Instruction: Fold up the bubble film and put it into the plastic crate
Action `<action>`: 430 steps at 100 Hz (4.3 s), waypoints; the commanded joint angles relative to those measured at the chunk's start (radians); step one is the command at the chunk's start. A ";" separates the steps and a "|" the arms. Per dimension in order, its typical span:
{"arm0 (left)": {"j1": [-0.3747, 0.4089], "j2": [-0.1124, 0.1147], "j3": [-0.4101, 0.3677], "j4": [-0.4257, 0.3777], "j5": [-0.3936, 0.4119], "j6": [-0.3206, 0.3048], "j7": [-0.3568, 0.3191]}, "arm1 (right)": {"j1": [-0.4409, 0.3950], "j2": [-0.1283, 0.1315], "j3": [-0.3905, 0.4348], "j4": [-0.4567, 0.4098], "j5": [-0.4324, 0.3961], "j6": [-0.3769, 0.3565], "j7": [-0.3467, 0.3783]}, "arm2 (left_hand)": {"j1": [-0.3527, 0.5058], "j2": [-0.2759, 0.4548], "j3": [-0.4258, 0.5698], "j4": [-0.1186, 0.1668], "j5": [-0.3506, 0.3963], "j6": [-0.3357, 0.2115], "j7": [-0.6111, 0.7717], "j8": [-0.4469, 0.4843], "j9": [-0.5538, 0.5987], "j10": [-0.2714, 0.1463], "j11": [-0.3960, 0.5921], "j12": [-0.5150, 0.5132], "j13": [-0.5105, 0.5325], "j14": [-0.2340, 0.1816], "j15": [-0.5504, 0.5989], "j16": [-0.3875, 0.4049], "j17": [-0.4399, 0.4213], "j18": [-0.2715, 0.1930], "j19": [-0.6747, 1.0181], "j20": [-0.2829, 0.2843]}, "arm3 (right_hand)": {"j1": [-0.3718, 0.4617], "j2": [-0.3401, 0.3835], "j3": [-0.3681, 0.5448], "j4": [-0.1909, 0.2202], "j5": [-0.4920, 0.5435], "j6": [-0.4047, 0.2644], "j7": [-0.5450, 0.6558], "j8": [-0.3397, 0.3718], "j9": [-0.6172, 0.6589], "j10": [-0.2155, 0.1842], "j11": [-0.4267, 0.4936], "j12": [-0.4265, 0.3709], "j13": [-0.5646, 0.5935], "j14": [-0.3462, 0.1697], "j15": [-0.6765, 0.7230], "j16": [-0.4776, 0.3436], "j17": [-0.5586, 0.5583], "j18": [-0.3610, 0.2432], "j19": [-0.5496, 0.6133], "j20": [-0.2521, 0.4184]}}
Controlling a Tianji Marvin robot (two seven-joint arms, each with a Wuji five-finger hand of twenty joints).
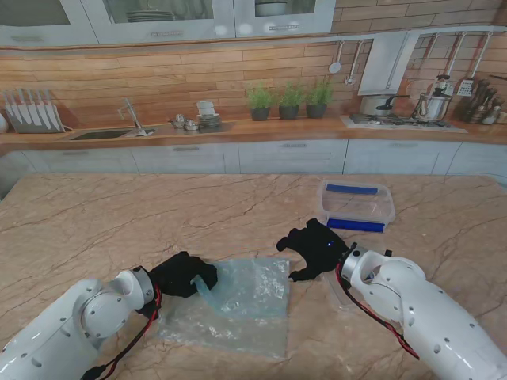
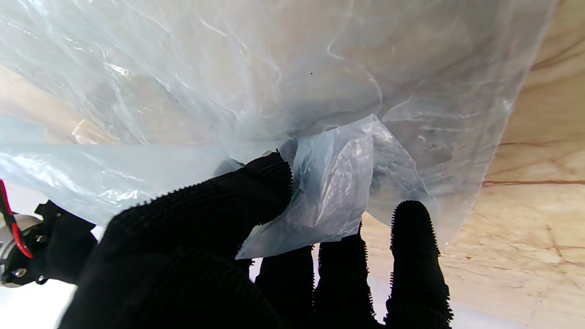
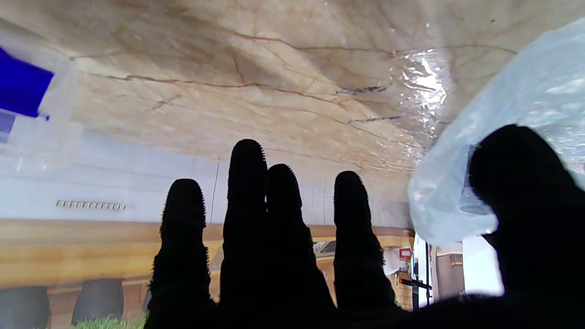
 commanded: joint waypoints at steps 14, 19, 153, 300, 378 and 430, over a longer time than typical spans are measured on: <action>0.028 -0.001 0.008 0.015 0.004 0.006 -0.011 | 0.095 -0.031 -0.095 0.073 0.080 0.013 0.021 | 0.034 0.024 0.028 0.038 0.011 -0.027 -0.008 0.013 -0.020 0.004 0.026 -0.013 0.055 0.063 0.023 -0.020 -0.010 -0.006 -0.012 -0.005 | 0.000 0.017 -0.022 0.009 0.126 -0.072 0.087 0.066 0.008 0.027 0.024 0.022 -0.017 0.019 0.039 0.025 -0.020 0.044 -0.024 0.004; 0.029 -0.001 0.008 0.015 0.007 0.005 -0.007 | 0.121 -0.036 -0.126 0.095 0.102 0.013 0.020 | 0.033 0.022 0.028 0.038 0.012 -0.027 -0.008 0.012 -0.018 0.006 0.026 -0.013 0.056 0.064 0.023 -0.020 -0.010 -0.005 -0.011 -0.004 | 0.021 0.030 -0.034 0.009 0.173 -0.102 0.124 0.095 0.028 0.023 0.036 0.030 -0.009 0.019 0.052 0.031 -0.016 0.045 -0.021 0.008; 0.093 0.013 -0.009 -0.085 0.390 -0.105 0.226 | 0.131 -0.061 -0.168 0.159 0.096 0.235 -0.136 | -0.048 -0.073 -0.035 0.004 -0.022 -0.012 -0.030 -0.113 0.016 -0.006 -0.018 0.078 0.053 0.044 0.042 -0.009 -0.010 -0.017 0.004 0.003 | 0.136 -0.022 0.119 0.026 0.222 -0.044 0.155 -0.023 0.167 0.064 0.126 0.008 -0.012 0.075 0.158 0.004 -0.038 0.082 0.246 -0.117; 0.082 0.003 0.025 -0.061 0.250 -0.134 0.170 | 0.159 -0.039 -0.193 0.026 0.101 0.288 0.197 | -0.073 -0.048 -0.150 0.014 0.028 -0.045 -0.080 -0.256 -0.038 0.019 0.033 0.017 0.035 0.055 0.025 -0.016 -0.024 -0.013 -0.018 -0.003 | 0.150 -0.071 0.035 0.002 -0.038 0.072 -0.081 0.001 -0.057 0.079 0.031 0.004 -0.118 0.067 0.006 -0.019 -0.080 0.072 0.022 -0.052; 0.073 0.009 0.041 -0.063 0.222 -0.125 0.109 | 0.321 -0.025 -0.451 0.097 0.164 0.316 0.353 | -0.128 -0.089 -0.150 0.000 0.012 -0.006 -0.110 -0.267 -0.098 0.026 0.103 -0.075 0.019 0.057 0.008 -0.022 -0.032 -0.015 -0.033 -0.001 | 0.292 -0.169 0.113 -0.049 0.238 -0.125 0.303 0.163 -0.081 0.081 -0.066 -0.026 -0.224 0.066 -0.241 -0.134 -0.132 0.071 -0.142 0.032; 0.086 0.020 0.030 -0.107 0.254 -0.082 0.040 | 0.236 -0.064 -0.296 0.060 0.523 0.388 0.450 | -0.443 0.035 -0.251 0.089 -0.111 0.121 -0.421 -0.284 -0.302 0.073 0.032 -0.223 -0.077 0.081 -0.051 -0.039 -0.081 -0.024 -0.106 0.003 | 0.449 -0.127 0.165 -0.041 0.295 -0.235 0.503 0.268 0.284 0.093 -0.135 -0.081 -0.018 0.165 -0.321 -0.215 0.013 0.107 -0.216 0.001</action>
